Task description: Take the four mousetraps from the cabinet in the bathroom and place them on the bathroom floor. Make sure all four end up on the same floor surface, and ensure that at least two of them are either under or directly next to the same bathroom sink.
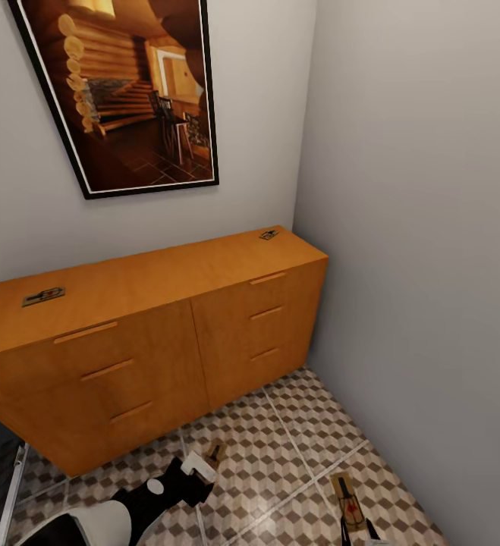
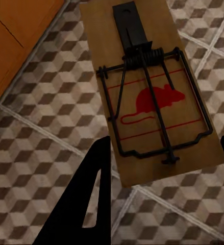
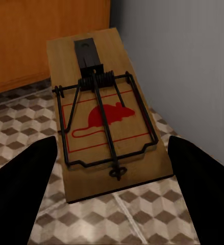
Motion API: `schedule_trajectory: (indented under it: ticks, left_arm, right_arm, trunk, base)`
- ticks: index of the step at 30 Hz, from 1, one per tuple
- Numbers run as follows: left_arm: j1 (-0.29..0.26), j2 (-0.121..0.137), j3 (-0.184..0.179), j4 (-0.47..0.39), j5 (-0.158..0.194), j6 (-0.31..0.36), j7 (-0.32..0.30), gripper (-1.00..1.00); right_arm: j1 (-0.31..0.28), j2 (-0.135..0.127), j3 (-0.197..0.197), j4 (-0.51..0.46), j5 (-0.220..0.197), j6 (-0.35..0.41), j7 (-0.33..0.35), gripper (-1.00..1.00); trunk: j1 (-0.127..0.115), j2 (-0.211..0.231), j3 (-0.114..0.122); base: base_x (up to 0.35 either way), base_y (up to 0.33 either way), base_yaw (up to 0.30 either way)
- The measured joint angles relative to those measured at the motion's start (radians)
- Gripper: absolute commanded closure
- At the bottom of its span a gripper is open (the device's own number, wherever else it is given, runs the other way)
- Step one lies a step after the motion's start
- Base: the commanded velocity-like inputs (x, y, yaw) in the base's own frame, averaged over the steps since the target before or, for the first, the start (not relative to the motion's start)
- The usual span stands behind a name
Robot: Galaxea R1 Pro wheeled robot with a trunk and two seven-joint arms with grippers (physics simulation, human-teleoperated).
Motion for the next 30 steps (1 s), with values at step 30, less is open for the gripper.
schedule_trajectory:
  ticks: [30]
  left_arm:
    - [0.194, 0.163, 0.003, 0.007, 0.563, -0.301, 0.139, 1.00]
  right_arm:
    - [0.000, -0.045, 0.056, -0.310, 0.036, 0.391, 0.036, 1.00]
  trunk:
    - [0.000, 0.000, 0.000]
  base:
    - [0.000, 0.000, 0.000]
